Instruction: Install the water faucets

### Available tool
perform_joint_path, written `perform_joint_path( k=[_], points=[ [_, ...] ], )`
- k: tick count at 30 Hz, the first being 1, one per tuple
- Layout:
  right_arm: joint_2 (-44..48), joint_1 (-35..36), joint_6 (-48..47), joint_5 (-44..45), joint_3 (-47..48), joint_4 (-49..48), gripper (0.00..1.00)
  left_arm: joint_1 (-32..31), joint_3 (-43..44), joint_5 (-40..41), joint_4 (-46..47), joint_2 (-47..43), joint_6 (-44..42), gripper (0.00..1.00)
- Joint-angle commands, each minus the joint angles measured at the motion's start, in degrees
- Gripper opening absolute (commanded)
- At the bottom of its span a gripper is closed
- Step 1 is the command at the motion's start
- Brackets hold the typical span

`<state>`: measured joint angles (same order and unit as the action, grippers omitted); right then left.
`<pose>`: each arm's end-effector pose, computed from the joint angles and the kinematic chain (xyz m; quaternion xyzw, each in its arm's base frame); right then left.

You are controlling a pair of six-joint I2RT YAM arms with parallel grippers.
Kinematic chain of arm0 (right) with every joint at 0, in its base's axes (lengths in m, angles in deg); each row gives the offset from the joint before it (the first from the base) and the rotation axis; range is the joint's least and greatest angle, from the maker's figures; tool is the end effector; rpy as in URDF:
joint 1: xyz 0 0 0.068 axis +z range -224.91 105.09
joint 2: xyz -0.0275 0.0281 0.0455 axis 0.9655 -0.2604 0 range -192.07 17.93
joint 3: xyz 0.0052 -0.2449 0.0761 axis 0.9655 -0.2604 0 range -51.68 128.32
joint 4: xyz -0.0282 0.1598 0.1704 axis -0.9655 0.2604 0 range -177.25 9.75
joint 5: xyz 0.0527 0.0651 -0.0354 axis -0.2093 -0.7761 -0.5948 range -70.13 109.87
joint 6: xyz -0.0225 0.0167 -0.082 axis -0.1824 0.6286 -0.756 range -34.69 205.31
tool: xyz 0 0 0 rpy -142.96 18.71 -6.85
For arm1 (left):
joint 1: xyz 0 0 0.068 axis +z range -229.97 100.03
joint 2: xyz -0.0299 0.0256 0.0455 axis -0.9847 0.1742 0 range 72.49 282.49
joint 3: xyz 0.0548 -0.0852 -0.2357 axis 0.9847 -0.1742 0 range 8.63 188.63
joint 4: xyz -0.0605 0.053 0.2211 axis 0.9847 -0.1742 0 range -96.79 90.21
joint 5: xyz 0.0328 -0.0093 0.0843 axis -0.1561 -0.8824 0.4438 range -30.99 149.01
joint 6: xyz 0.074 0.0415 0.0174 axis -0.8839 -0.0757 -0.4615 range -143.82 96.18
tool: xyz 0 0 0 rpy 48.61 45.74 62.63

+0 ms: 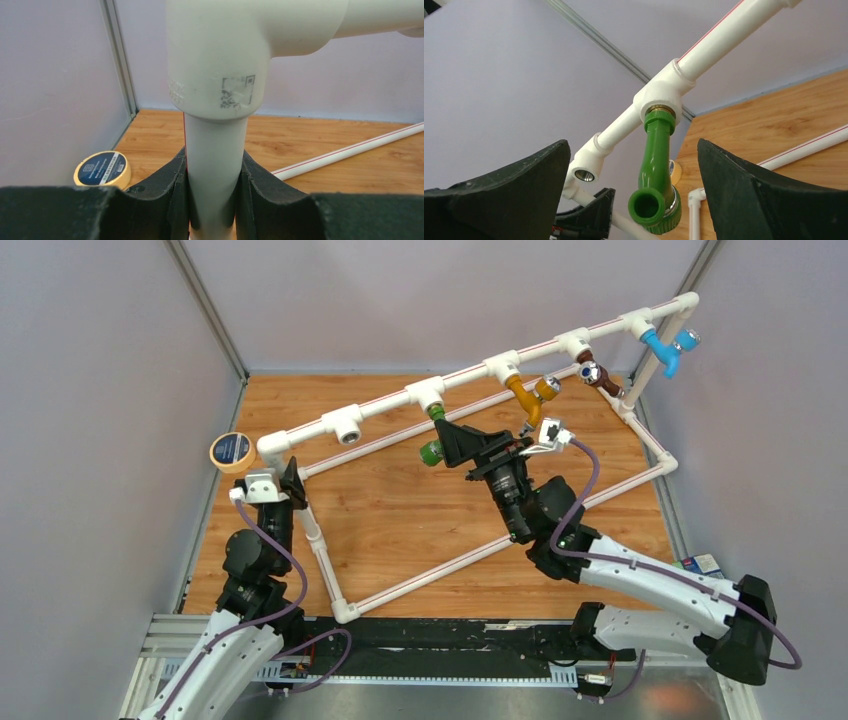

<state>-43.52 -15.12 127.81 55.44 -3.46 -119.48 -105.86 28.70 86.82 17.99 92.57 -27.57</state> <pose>0.1671 0.1985 0.3838 0.1627 0.5840 0.4923 0.6245 0.1413 -0.0288 0.3016 -0.0413 0.6027 -0.0116 0.7968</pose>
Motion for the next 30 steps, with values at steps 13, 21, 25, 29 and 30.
perform_joint_path(
  k=[13, 21, 25, 29, 30],
  points=[
    [14.78, 1.9, -93.23, -18.53, 7.75, 38.36, 1.0, -0.3, 0.05, -0.04, -1.26, 0.84, 1.11, 0.0],
    [11.89, 5.6, -137.65, -11.32, 5.03, 38.65, 0.97, -0.3, 0.23, -0.13, -1.43, 0.93, 1.2, 0.0],
    [7.32, 6.04, -143.21, -9.39, 8.8, 38.56, 0.92, -0.3, 0.23, -0.13, -1.35, 0.84, 1.2, 0.0],
    [3.45, 6.04, -147.35, -8.68, 11.53, 37.33, 0.89, -0.3, 0.23, -0.13, -1.43, 0.67, 1.29, 0.0],
    [2.49, 6.13, -148.31, -8.5, 11.71, 36.89, 0.88, -0.3, 0.23, -0.13, -1.43, 0.58, 1.37, 0.0]
  ],
)
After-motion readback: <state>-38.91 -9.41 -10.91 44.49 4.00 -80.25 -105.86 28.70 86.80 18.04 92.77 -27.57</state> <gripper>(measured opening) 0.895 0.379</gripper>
